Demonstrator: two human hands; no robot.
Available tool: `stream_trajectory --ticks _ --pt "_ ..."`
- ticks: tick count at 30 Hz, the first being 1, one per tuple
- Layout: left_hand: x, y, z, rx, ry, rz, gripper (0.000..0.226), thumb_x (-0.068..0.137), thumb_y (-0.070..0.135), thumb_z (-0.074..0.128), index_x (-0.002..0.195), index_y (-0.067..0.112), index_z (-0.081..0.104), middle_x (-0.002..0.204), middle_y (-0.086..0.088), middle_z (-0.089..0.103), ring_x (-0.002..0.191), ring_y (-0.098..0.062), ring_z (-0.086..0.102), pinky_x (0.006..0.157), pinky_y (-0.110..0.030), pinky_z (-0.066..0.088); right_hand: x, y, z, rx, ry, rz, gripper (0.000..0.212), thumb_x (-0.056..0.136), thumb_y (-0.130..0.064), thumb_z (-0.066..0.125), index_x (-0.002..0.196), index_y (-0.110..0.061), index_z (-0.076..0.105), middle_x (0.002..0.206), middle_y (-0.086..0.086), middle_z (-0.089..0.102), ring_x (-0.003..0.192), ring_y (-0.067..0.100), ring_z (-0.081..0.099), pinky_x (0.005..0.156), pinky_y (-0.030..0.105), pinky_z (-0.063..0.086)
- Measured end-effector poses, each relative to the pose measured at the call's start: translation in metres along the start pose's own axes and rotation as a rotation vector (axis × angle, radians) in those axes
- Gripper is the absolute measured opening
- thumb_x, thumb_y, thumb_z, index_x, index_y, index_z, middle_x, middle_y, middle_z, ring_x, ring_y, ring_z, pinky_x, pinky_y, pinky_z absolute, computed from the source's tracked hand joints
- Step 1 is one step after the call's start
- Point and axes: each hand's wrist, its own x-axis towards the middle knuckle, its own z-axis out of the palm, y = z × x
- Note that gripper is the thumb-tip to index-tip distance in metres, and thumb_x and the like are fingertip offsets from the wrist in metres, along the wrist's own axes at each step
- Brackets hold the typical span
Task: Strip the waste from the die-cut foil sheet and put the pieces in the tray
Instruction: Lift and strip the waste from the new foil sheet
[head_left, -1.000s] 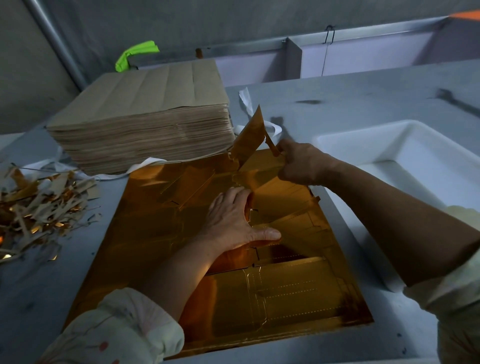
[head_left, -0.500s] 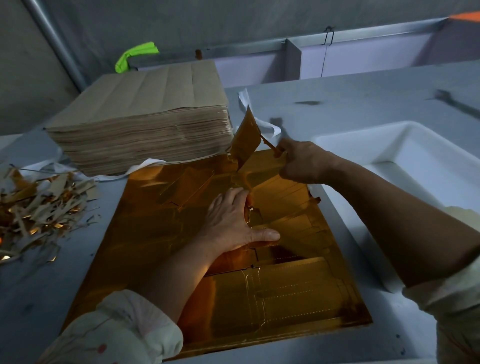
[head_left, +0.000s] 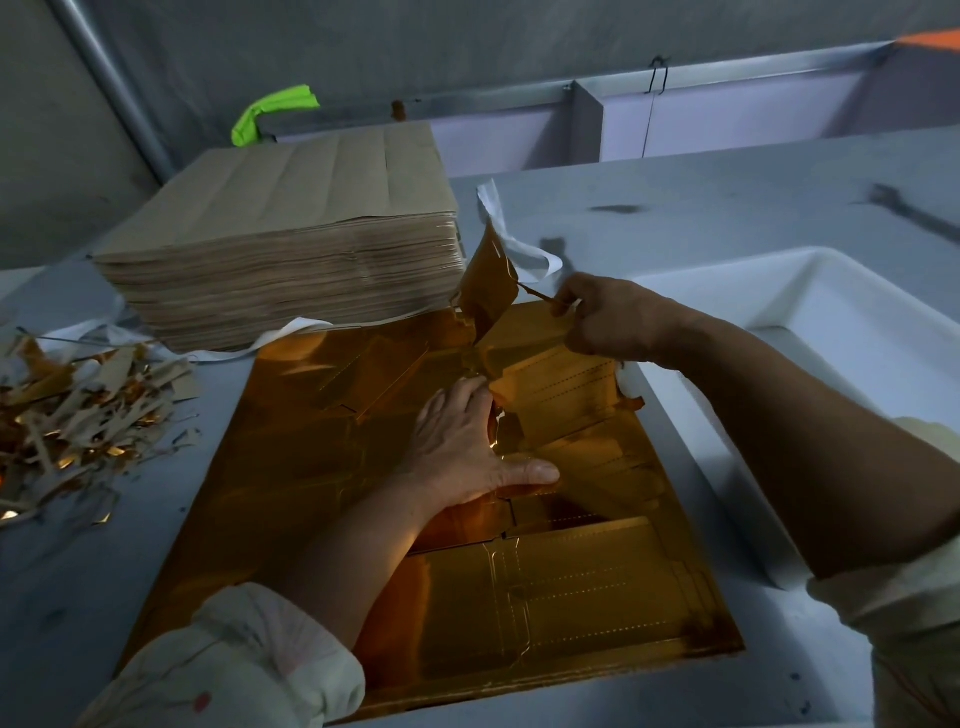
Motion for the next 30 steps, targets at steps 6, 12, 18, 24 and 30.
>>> stream_trajectory --ticks 6,12,18,24,30 --pt "-0.0021 -0.0001 -0.0012 0.034 0.021 0.036 0.128 0.052 0.101 0.016 0.154 0.024 0.013 0.162 0.004 0.005 0.150 -0.020 0.004 0.122 -0.044 0.004 -0.0015 -0.0009 -0.0019 0.070 0.000 0.015 0.035 0.086 -0.004 0.061 0.115 -0.023 0.052 0.097 0.002 0.056 0.080 0.015 0.055 0.060 0.024 0.042" --pt "-0.0069 0.0005 -0.0022 0.006 0.068 0.094 0.096 0.079 0.079 -0.005 0.153 0.025 0.024 0.159 0.001 0.017 0.149 -0.019 0.009 0.120 -0.040 0.002 -0.0032 -0.0018 -0.0032 0.071 0.002 0.021 0.033 0.088 -0.004 0.060 0.114 -0.023 0.051 0.099 0.005 0.057 0.083 0.016 0.056 0.061 0.025 0.044" --pt "-0.0051 -0.0013 -0.0004 -0.039 0.096 0.087 0.055 0.103 0.048 0.012 0.149 0.027 0.033 0.158 0.002 0.024 0.149 -0.015 0.012 0.123 -0.041 0.005 -0.0050 -0.0027 -0.0024 0.049 -0.004 0.008 0.032 0.089 -0.004 0.059 0.115 -0.021 0.051 0.095 0.001 0.056 0.081 0.013 0.055 0.059 0.022 0.041" --pt "-0.0042 -0.0027 0.0015 -0.045 0.129 0.089 0.045 0.105 0.036 0.020 0.144 0.026 0.040 0.156 0.003 0.029 0.148 -0.013 0.017 0.123 -0.038 0.007 -0.0041 -0.0020 -0.0009 0.039 0.008 0.005 0.032 0.088 -0.004 0.059 0.114 -0.021 0.052 0.091 -0.003 0.054 0.079 0.011 0.052 0.059 0.021 0.038" --pt "-0.0063 -0.0020 0.0010 0.045 0.139 0.078 0.043 0.105 0.034 0.025 0.143 0.025 0.041 0.145 0.002 0.037 0.139 -0.011 0.029 0.123 -0.035 0.010 -0.0015 0.0003 -0.0038 0.071 0.052 0.032 0.029 0.087 -0.006 0.056 0.109 -0.023 0.054 0.093 0.001 0.057 0.080 0.016 0.057 0.058 0.023 0.043"
